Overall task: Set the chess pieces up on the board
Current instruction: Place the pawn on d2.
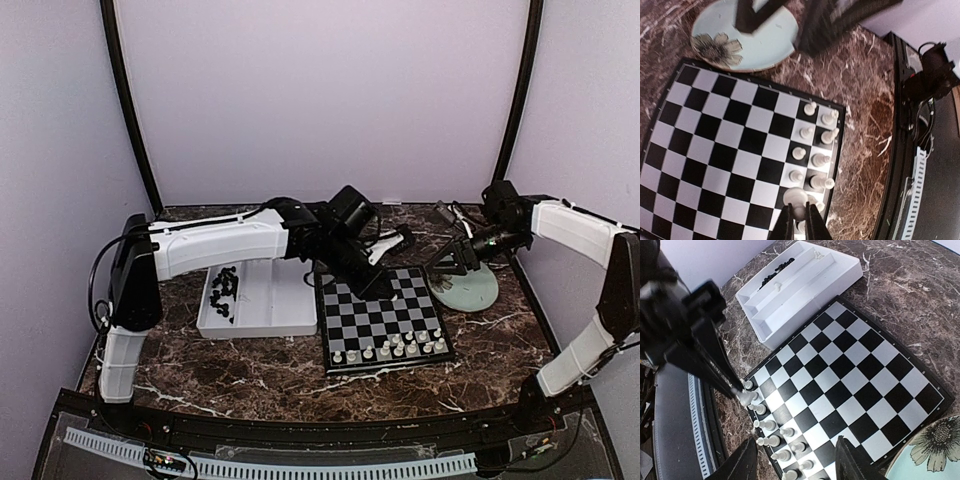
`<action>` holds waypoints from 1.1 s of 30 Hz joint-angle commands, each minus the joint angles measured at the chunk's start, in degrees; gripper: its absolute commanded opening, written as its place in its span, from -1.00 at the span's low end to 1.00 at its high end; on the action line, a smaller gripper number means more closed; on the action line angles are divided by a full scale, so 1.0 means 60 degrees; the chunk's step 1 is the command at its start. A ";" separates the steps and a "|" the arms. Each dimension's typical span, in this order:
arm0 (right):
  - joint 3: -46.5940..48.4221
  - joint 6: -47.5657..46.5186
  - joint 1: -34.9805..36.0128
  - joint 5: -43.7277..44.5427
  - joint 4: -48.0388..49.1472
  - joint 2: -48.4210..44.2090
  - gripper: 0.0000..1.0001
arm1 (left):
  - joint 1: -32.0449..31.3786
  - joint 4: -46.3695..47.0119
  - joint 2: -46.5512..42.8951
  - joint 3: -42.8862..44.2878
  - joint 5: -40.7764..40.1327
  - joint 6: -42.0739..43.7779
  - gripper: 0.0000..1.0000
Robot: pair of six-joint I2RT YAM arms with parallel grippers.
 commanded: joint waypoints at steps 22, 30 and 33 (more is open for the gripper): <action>-0.0013 0.0401 -0.0033 0.0388 0.0684 -0.0011 0.10 | -0.0679 -0.3260 0.2325 0.2276 -0.0635 0.1614 -0.86; -0.0010 0.0364 -0.0037 0.0358 0.0674 0.0031 0.10 | -0.0694 -0.3427 0.2546 0.2456 -0.0600 0.1631 -0.85; -0.0024 0.0353 -0.0028 0.0345 0.0654 0.0043 0.09 | -0.0694 -0.3425 0.2598 0.2484 -0.0550 0.1622 -0.85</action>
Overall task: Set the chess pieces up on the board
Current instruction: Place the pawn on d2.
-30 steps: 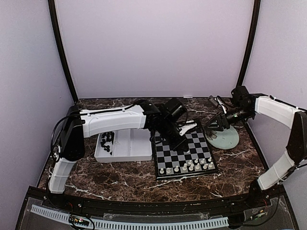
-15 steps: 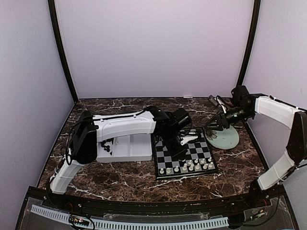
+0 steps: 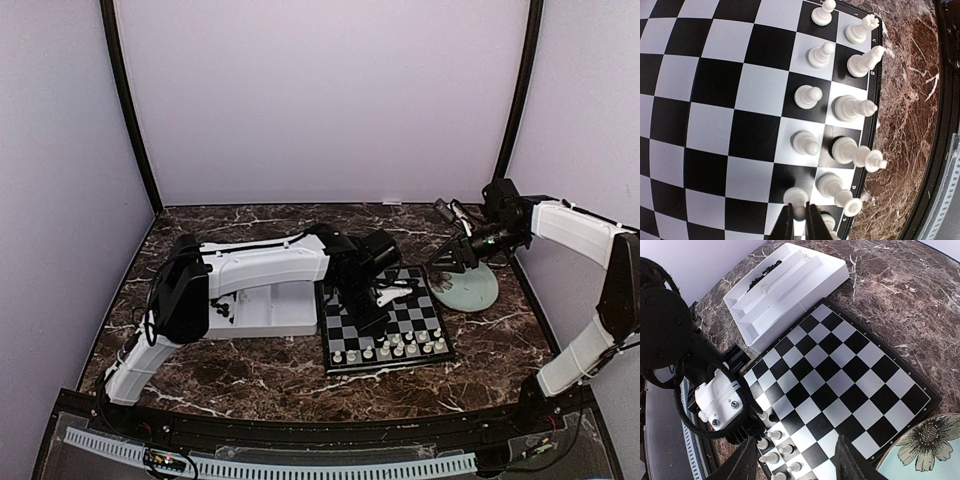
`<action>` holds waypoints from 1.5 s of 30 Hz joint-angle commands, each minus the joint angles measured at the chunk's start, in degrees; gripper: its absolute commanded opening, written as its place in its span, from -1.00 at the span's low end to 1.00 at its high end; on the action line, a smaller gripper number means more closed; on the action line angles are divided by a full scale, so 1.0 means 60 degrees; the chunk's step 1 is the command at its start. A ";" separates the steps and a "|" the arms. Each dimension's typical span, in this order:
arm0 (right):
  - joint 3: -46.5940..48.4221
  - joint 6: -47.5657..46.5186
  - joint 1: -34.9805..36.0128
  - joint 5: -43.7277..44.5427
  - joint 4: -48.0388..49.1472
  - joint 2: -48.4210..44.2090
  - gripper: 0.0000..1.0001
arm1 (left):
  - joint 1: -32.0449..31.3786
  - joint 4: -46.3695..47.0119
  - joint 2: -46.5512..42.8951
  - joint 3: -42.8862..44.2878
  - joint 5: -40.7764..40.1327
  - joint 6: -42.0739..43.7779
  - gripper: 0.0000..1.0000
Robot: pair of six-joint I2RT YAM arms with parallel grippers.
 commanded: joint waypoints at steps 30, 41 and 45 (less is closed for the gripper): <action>0.0088 -0.0088 -0.0035 -0.0196 -0.0133 -0.0041 0.10 | -0.0123 -0.0355 -0.0141 0.0578 -0.0426 -0.0049 -0.41; 0.0059 -0.0059 -0.0026 -0.0156 -0.0141 -0.0203 0.09 | 0.0255 -0.1361 -0.1954 -0.0111 -0.1072 0.0460 -0.26; 0.0059 -0.0066 -0.0026 -0.0170 -0.0121 -0.0216 0.09 | 0.0765 -0.0717 -0.3210 -0.1381 -0.1100 0.0062 -0.25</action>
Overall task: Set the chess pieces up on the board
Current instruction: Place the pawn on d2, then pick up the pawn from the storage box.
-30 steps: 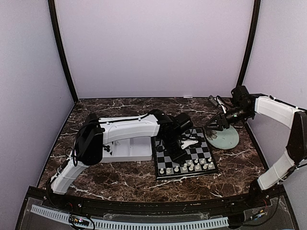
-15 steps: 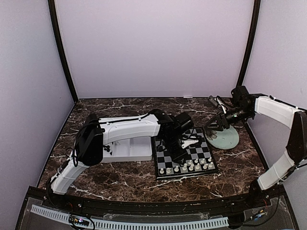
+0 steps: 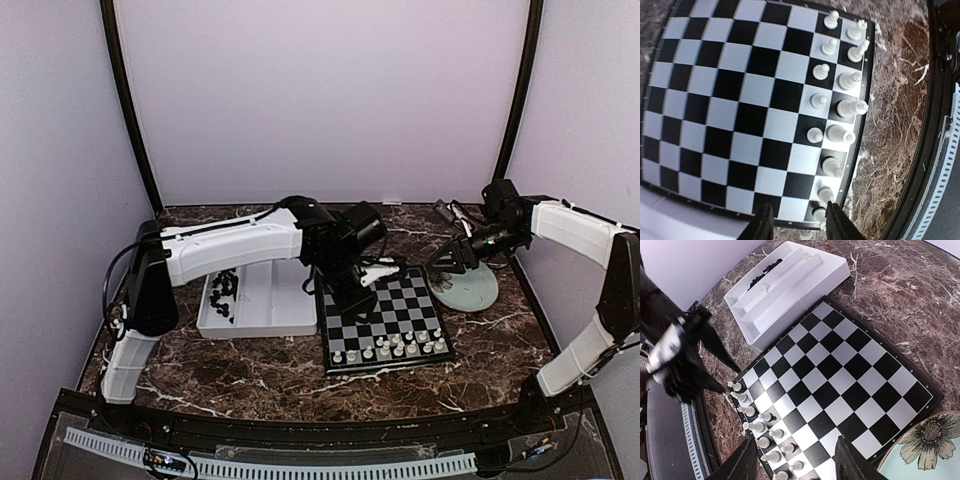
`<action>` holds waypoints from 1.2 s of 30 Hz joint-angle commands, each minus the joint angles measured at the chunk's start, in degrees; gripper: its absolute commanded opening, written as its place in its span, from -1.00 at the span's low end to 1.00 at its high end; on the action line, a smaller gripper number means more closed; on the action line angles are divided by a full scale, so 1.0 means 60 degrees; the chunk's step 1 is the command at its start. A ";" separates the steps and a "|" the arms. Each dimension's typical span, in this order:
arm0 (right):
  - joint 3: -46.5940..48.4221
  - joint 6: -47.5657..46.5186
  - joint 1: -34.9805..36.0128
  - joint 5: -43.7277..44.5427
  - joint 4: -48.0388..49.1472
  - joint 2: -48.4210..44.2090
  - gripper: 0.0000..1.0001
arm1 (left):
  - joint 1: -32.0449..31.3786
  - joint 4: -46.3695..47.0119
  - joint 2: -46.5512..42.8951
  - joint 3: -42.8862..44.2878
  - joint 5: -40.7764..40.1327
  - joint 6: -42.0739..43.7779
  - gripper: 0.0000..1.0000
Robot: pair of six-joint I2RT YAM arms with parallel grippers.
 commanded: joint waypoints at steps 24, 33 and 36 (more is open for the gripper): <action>-0.0095 -0.0164 -0.0018 -0.0297 0.0037 -0.0222 0.09 | 0.3665 0.1275 -0.2907 -0.5495 -0.3392 0.3130 -0.37; -0.0162 -0.0206 -0.0014 -0.0433 0.0058 -0.0187 0.09 | 0.3805 0.1572 -0.2687 -0.6124 -0.4121 0.3739 -0.24; -0.0112 -0.0242 -0.0023 -0.0509 0.0027 -0.0098 0.09 | 0.3799 0.1726 -0.2461 -0.6299 -0.4407 0.3848 -0.21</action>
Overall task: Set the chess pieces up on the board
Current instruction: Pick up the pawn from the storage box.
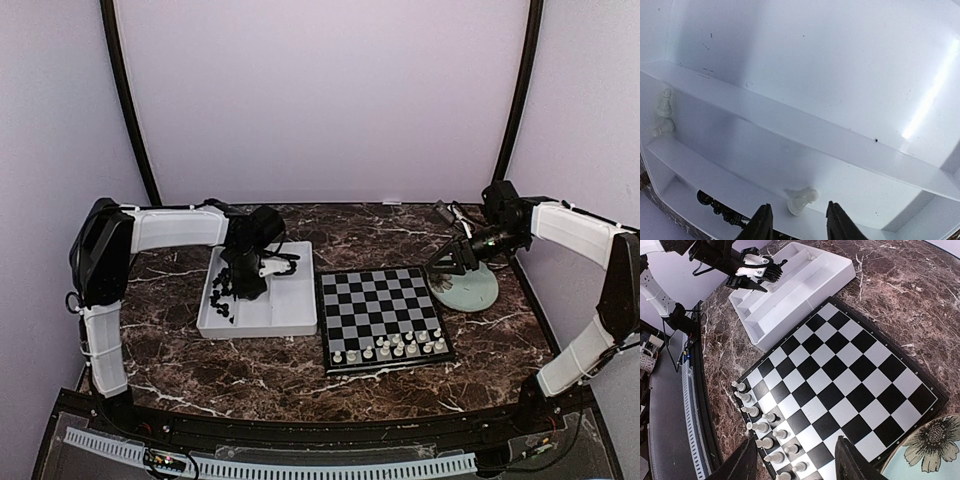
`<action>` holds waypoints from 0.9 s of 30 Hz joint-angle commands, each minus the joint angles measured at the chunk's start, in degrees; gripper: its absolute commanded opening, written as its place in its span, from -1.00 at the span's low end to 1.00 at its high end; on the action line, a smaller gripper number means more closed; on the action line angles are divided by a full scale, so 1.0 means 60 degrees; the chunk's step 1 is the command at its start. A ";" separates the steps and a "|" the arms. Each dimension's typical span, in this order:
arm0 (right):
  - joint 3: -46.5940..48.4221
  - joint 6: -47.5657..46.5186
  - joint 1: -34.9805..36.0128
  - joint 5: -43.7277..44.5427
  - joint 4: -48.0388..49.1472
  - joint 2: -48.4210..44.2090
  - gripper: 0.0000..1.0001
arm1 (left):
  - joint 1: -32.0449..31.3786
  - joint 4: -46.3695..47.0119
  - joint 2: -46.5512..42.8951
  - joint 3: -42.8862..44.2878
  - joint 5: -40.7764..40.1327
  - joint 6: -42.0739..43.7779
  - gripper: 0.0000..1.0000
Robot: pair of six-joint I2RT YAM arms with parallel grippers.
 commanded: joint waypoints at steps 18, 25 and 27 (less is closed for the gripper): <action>0.0031 -0.0189 -0.0021 -0.0320 -0.0051 0.0096 0.08 | 0.0072 -0.0362 0.1565 0.0110 -0.0835 -0.0114 -0.61; 0.0062 -0.0202 -0.0020 -0.0293 -0.0111 0.0122 0.08 | 0.0145 -0.1093 0.2134 0.1031 -0.0512 -0.1207 -0.66; 0.0048 -0.0198 -0.0023 -0.0264 -0.0127 0.0107 0.08 | 0.0160 -0.1289 0.2240 0.1186 -0.0350 -0.1566 -0.63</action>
